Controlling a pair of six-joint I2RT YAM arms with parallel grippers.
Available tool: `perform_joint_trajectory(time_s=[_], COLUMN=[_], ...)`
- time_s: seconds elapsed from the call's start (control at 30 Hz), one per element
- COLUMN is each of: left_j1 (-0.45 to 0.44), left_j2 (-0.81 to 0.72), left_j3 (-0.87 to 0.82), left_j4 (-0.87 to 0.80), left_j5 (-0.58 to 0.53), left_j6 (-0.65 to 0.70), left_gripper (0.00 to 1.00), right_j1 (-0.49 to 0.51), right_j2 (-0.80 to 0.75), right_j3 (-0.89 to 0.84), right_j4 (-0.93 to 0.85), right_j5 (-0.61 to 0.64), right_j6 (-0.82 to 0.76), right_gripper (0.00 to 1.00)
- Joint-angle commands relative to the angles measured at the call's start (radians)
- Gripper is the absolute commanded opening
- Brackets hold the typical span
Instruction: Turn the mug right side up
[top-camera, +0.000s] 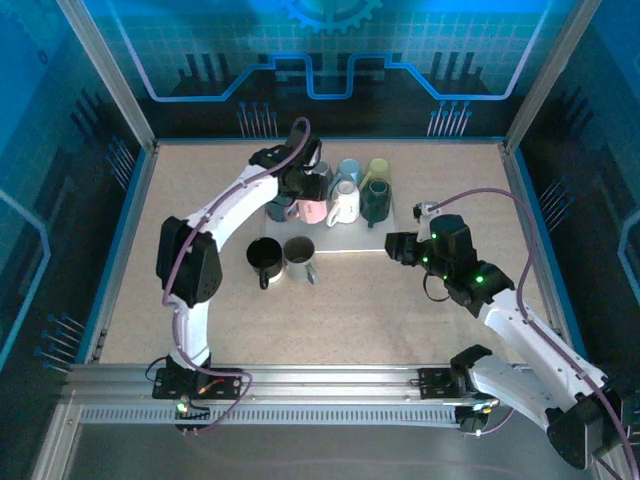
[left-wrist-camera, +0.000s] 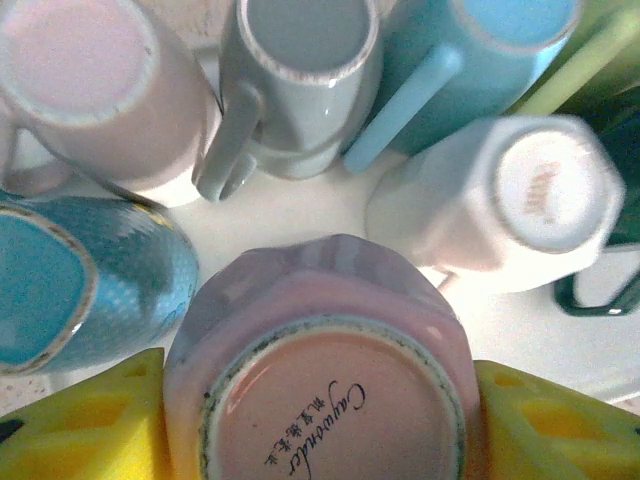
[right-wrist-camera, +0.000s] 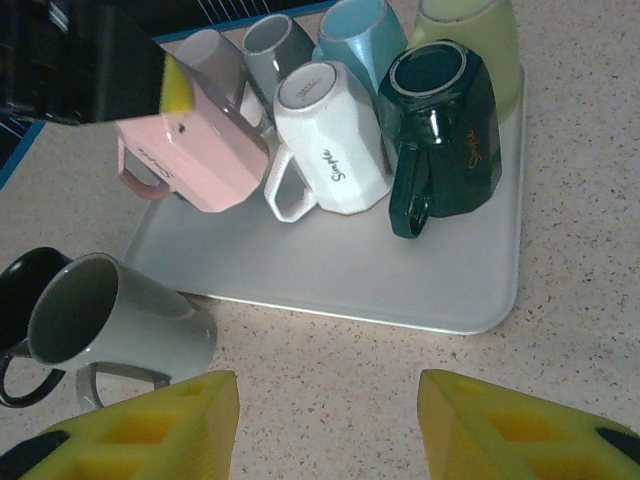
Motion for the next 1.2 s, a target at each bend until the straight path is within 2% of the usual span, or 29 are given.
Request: perform_joint_trajectory(time_s=[0.0,0.17,0.27,0.37,0.43,0.53,0.6,0.7,0.87,0.93,1.17], left_j1=[-0.004,-0.001,0.011,0.057,0.089,0.107,0.11,0.118,0.119,0.119,0.118], left_j2=[-0.124,-0.239,-0.324,-0.42,-0.478,-0.533,-0.559,-0.582,-0.622,-0.644,-0.684], left_j3=[0.057,0.02,-0.057,-0.198,-0.32,-0.469,-0.533,-0.588,-0.686,-0.716,-0.758], left_j4=[0.03,0.096,0.201,0.393,0.582,0.836,0.955,1.057,1.26,1.3,1.312], left_j5=[0.018,0.072,0.134,0.281,0.392,0.472,0.485,0.502,0.515,0.511,0.524], left_j6=[-0.055,-0.131,-0.219,-0.391,-0.546,-0.75,-0.845,-0.971,-1.139,-1.161,-1.184], left_gripper=[0.49,0.48,0.49,0.49,0.49,0.49,0.49,0.48,0.46,0.46,0.45], right_j1=[-0.009,-0.009,-0.001,0.016,0.014,0.003,-0.007,-0.034,-0.058,-0.058,-0.051], right_j2=[-0.037,-0.064,-0.08,-0.087,-0.087,-0.032,0.014,0.097,0.261,0.292,0.34], right_j3=[0.03,0.046,0.028,0.009,-0.021,-0.028,-0.029,-0.062,-0.067,-0.063,-0.024], right_j4=[-0.031,-0.022,0.092,0.183,0.294,0.452,0.561,0.825,1.145,1.184,1.126], right_j5=[-0.014,-0.049,-0.16,-0.199,-0.297,-0.429,-0.505,-0.59,-0.655,-0.645,-0.632], right_j6=[0.011,0.023,0.079,0.091,0.097,0.192,0.265,0.413,0.644,0.667,0.605], right_gripper=[0.51,0.52,0.53,0.53,0.53,0.54,0.57,0.69,0.74,0.76,0.76])
